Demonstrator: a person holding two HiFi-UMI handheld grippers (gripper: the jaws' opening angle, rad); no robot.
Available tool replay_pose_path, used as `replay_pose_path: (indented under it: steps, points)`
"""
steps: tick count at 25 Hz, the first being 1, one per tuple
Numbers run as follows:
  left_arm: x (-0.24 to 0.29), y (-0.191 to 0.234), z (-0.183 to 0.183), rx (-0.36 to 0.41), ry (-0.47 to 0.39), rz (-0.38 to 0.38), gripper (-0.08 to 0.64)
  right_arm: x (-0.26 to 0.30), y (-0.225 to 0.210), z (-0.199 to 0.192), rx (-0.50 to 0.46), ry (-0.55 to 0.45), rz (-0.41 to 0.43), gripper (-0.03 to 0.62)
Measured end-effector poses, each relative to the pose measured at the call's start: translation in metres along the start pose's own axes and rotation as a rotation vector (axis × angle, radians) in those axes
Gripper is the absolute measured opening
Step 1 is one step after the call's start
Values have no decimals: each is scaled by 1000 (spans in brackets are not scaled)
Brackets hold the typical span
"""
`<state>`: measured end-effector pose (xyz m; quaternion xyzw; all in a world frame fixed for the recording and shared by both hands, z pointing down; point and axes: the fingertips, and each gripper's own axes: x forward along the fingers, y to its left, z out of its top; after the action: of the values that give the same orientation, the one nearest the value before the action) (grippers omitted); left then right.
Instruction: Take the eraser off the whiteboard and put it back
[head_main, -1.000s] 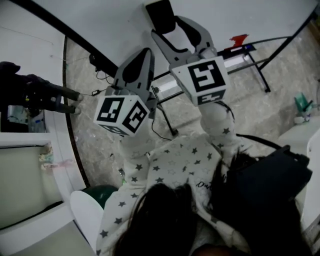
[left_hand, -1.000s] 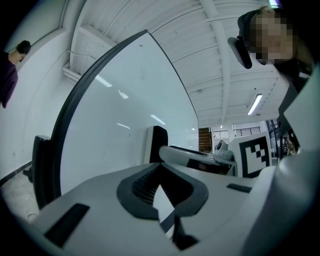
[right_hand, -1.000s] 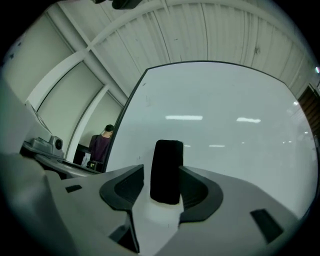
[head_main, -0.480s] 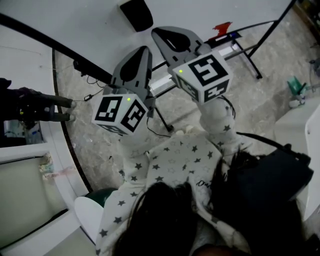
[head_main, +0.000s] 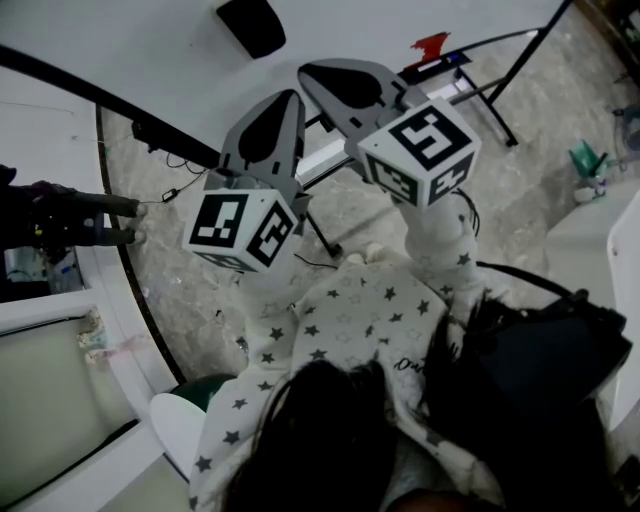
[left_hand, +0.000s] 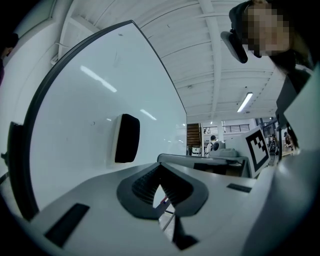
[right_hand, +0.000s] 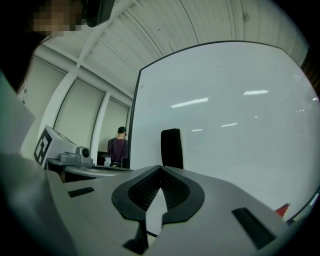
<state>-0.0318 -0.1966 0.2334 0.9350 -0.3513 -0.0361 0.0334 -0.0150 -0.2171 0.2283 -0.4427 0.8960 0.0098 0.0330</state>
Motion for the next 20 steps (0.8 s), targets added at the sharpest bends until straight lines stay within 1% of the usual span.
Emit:
replay_pose_path:
  steps: [7,13,20]
  points:
    - [3,-2,-2,-13,10,-15,2,2,-1,-7,-17,36,-6,8]
    - [1,1,-3,-19,7,-5,2,2,-1,-10,-3,40,2,8]
    - [4,1,-2,-25,8,-13,2,2,-4,-11,-14,52,-12,8]
